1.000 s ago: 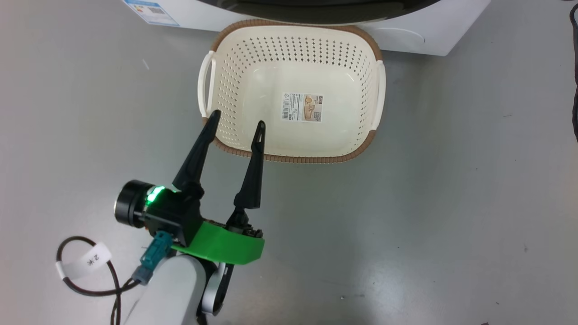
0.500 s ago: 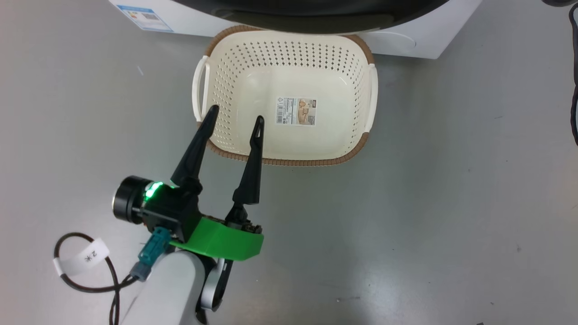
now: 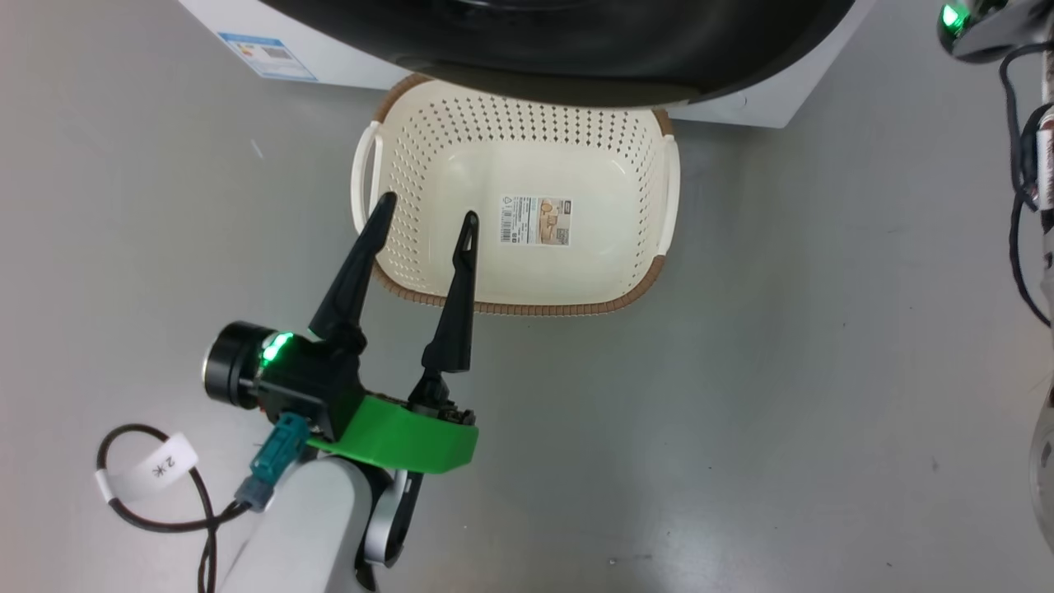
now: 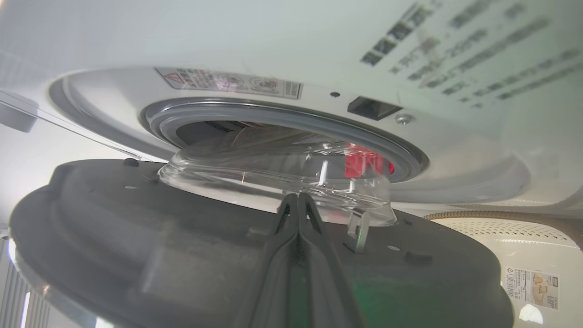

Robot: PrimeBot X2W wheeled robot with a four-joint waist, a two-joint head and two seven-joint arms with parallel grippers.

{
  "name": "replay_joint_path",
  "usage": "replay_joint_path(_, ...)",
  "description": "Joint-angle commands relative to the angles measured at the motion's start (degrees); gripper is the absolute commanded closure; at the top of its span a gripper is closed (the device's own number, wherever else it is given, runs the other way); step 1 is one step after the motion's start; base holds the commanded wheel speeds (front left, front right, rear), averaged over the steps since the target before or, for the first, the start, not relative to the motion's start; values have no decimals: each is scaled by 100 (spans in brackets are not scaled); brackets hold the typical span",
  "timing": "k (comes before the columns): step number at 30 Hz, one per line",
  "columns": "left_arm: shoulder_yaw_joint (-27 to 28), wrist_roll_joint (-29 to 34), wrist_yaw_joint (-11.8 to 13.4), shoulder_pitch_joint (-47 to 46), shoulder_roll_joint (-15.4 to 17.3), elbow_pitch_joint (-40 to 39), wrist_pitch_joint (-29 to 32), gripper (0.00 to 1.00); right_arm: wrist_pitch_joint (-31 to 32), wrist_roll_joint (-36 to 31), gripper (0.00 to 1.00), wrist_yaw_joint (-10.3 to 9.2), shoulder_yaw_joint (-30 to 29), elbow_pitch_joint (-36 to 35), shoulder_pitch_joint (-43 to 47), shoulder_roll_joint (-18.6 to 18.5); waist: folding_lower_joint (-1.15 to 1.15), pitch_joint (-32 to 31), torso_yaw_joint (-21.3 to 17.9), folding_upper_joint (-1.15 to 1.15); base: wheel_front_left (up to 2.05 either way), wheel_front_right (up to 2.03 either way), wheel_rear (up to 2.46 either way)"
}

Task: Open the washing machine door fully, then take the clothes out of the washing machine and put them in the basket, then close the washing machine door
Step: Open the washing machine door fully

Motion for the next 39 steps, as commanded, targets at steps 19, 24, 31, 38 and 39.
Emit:
replay_joint_path(19,297,-25,-25,159,101,-65,-44,0,552,26,100,37,-39,-546,900,415,0,-519,-44,0,0,0,0)
replay_joint_path(24,337,-10,-9,233,101,-45,-44,0,677,62,100,37,-66,-651,1126,473,0,-672,-61,0,0,0,0)
replay_joint_path(31,349,-28,16,356,101,-3,-44,0,833,82,100,37,-38,-849,1500,528,0,-934,-57,0,0,0,0)
replay_joint_path(38,337,-38,-13,483,101,52,-44,0,945,143,100,37,-29,-992,1896,554,0,-1214,42,0,0,0,0)
replay_joint_path(39,320,-45,-8,502,101,51,-44,0,965,153,100,37,-28,-1014,1970,556,0,-1255,70,0,0,0,0)
